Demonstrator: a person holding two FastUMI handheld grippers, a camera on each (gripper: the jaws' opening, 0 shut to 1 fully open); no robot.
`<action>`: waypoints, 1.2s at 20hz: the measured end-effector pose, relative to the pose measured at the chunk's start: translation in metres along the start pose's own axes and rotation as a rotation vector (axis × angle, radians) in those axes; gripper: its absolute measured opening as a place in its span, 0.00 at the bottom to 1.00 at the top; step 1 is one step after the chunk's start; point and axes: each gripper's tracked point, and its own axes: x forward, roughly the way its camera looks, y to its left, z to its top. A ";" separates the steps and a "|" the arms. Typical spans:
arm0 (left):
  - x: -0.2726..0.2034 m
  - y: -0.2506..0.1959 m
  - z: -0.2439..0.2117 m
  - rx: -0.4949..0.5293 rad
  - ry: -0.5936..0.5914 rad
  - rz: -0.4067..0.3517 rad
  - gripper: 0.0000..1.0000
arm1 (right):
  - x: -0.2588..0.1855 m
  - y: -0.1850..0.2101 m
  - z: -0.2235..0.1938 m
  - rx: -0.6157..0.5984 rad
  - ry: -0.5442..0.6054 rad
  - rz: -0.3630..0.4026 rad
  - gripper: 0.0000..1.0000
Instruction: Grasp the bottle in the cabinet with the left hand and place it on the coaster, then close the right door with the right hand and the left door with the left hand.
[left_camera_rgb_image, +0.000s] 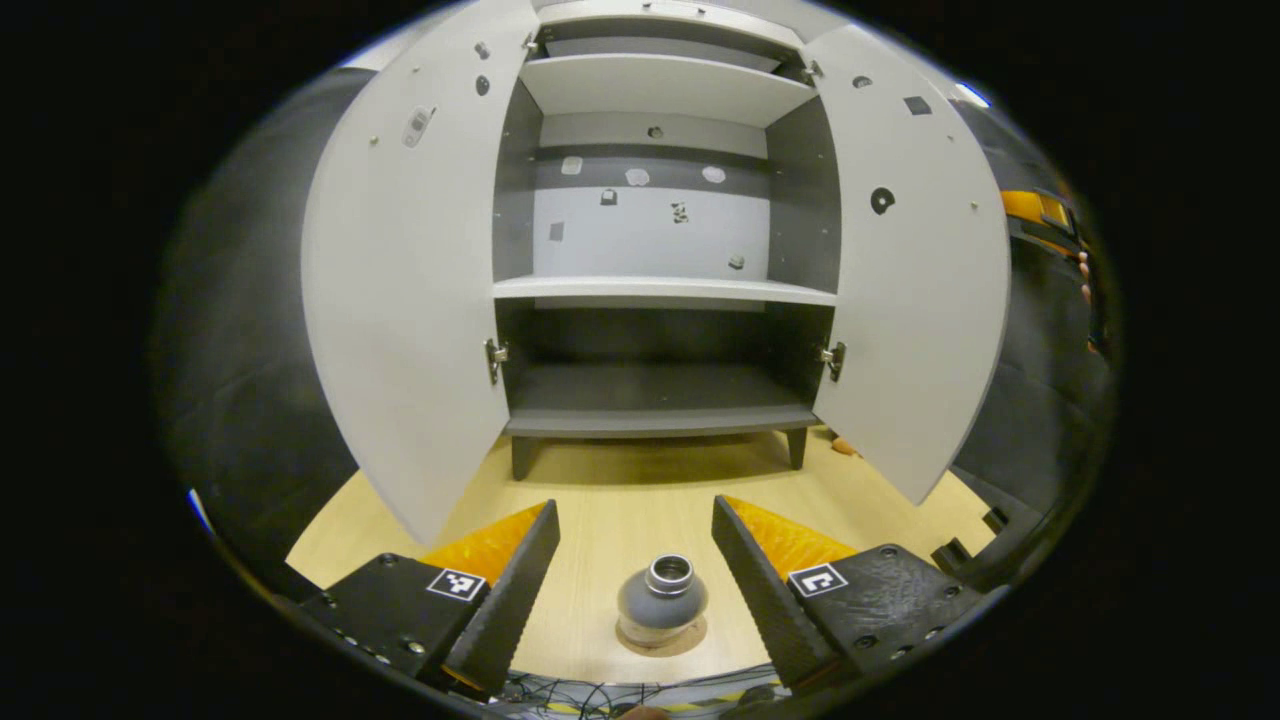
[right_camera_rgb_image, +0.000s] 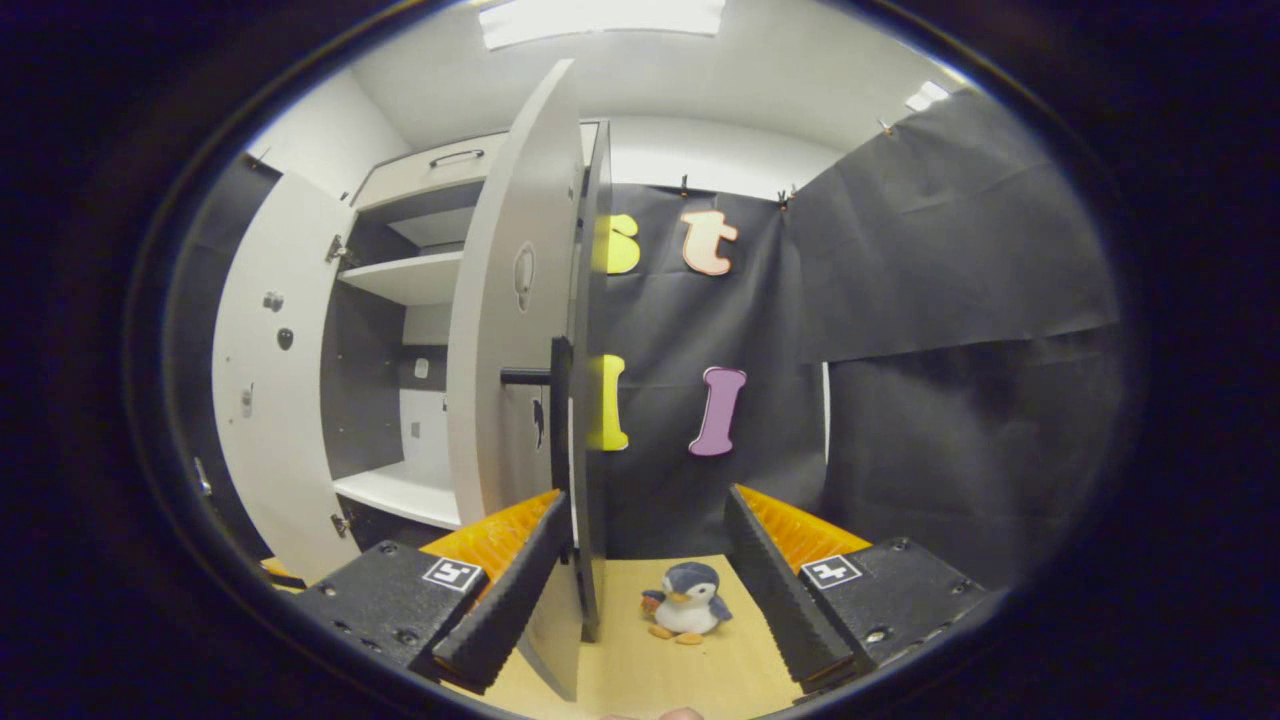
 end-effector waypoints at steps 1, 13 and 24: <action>-0.003 0.004 0.005 0.004 -0.007 0.014 0.97 | 0.000 -0.004 0.012 -0.006 -0.032 -0.003 1.00; -0.034 0.066 0.038 -0.021 -0.060 0.184 0.97 | 0.024 0.003 0.026 0.008 -0.046 0.038 0.96; -0.052 0.108 0.056 -0.062 -0.091 0.272 0.97 | 0.018 0.058 0.026 -0.004 -0.009 0.204 0.96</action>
